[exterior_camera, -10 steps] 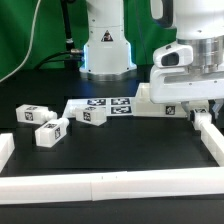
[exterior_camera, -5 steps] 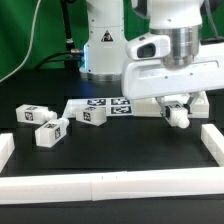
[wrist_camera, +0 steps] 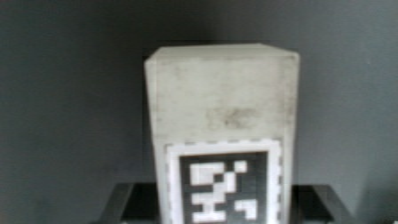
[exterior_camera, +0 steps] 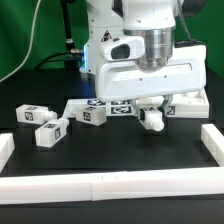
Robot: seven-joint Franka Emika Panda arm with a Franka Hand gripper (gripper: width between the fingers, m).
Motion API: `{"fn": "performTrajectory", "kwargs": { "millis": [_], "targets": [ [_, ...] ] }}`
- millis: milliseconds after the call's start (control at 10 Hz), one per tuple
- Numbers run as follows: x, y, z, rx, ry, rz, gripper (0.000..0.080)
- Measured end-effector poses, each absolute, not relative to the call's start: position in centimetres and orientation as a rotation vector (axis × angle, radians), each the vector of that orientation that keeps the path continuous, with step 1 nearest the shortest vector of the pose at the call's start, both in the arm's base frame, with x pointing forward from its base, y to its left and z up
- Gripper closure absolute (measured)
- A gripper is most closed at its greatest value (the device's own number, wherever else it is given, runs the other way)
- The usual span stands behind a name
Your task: Assemble one leg
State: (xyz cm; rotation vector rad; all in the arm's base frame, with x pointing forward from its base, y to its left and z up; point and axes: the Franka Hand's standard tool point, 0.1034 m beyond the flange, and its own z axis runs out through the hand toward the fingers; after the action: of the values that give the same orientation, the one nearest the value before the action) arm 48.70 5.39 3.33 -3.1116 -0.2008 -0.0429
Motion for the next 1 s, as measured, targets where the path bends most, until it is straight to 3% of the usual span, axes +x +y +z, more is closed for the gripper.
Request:
{"fn": "performTrajectory", "kwargs": {
  "millis": [400, 700, 1000],
  "targets": [
    [48.7, 5.0, 3.2, -3.113, -0.211, -0.039, 0.0514],
    [51.5, -2.5, 2.8, -3.099, -0.507, -0.03, 0.0514],
    [53.8, -6.4, 1.3, -3.099, -0.603, -0.07, 0.0512]
  ]
}}
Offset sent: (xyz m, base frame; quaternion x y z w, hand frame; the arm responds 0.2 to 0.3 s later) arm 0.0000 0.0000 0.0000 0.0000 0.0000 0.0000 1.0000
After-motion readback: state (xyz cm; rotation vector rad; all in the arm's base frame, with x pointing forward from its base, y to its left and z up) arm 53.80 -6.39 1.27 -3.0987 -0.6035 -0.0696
